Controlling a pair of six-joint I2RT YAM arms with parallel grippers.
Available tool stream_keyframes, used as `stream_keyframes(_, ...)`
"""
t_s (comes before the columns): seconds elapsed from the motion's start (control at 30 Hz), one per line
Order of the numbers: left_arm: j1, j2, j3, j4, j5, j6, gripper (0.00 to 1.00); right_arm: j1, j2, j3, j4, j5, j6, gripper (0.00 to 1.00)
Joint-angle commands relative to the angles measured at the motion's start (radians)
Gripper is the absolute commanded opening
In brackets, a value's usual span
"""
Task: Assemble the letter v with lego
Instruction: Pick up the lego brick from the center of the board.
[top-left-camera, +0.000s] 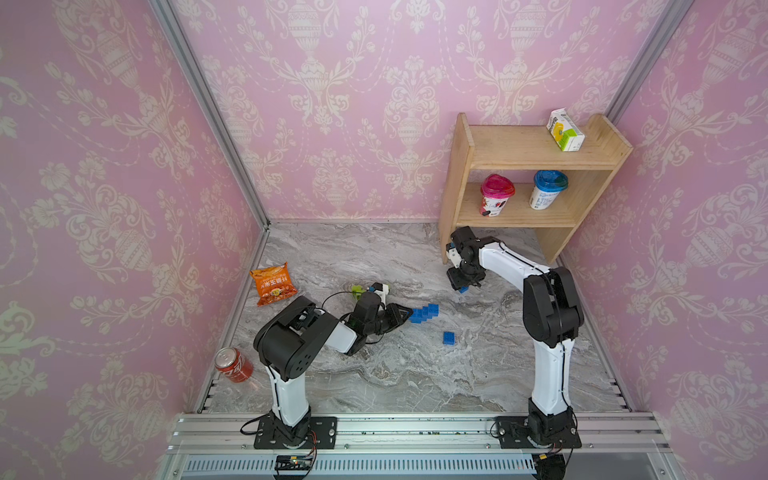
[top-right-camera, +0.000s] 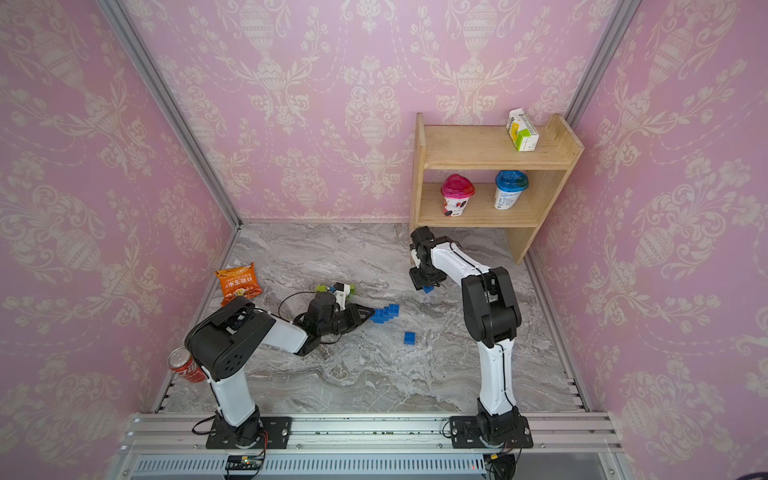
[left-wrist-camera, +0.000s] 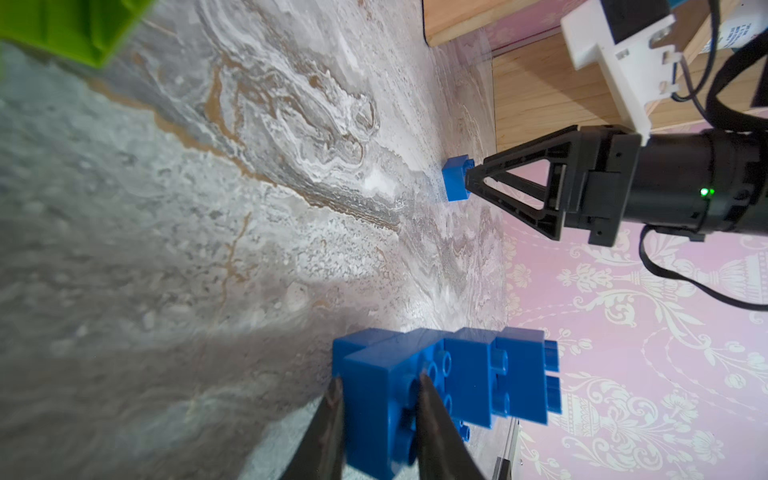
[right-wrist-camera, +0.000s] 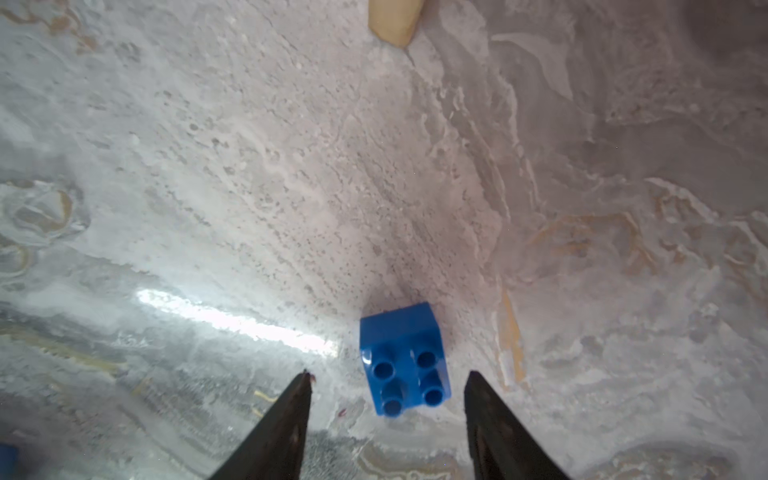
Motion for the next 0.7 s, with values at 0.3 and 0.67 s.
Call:
stream_keyframes(0.3,0.002,-0.006,-0.014,-0.092,-0.04,0.01,0.18,-0.016,0.06,0.053,-0.083,-0.026,-0.086,0.45)
stream_keyframes(0.67,0.003,0.016,-0.026,-0.055,-0.044,-0.001,0.18,-0.008,-0.08,-0.053,-0.082,-0.005,0.047,0.21)
